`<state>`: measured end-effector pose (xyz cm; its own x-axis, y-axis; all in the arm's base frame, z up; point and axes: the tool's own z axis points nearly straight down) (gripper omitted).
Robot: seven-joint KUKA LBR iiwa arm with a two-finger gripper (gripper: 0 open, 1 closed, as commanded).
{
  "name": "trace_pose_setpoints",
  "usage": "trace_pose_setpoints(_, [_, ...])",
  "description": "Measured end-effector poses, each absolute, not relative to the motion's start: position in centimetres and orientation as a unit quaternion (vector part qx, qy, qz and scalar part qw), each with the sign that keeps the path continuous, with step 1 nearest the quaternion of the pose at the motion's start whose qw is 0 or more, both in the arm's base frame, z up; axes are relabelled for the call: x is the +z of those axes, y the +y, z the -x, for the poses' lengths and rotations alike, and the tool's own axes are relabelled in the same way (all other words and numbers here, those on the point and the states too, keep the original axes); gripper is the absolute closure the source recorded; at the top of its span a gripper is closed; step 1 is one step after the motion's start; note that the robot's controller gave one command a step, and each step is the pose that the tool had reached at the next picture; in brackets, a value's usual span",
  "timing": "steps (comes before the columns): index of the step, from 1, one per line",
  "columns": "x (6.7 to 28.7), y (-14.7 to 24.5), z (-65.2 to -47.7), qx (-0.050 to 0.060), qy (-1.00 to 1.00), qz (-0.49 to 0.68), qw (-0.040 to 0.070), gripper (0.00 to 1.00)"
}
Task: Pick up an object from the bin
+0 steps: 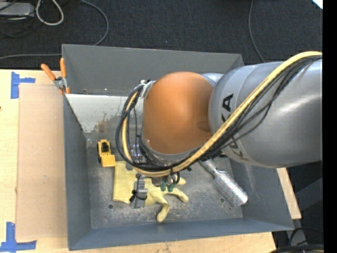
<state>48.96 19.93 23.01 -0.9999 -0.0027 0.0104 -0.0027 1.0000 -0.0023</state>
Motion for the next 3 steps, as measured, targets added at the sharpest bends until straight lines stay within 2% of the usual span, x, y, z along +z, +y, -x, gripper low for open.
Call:
trace_pose_setpoints(1, [23.4,19.8,-49.2,0.001,-1.0,0.002,0.001,0.0])
trace_pose_setpoints(2, [8.1,13.3,-51.7,0.0,-1.0,0.0,0.002,0.0])
trace_pose_setpoints(3, [6.1,12.1,-51.4,-0.001,-0.998,-0.061,-0.002,0.0])
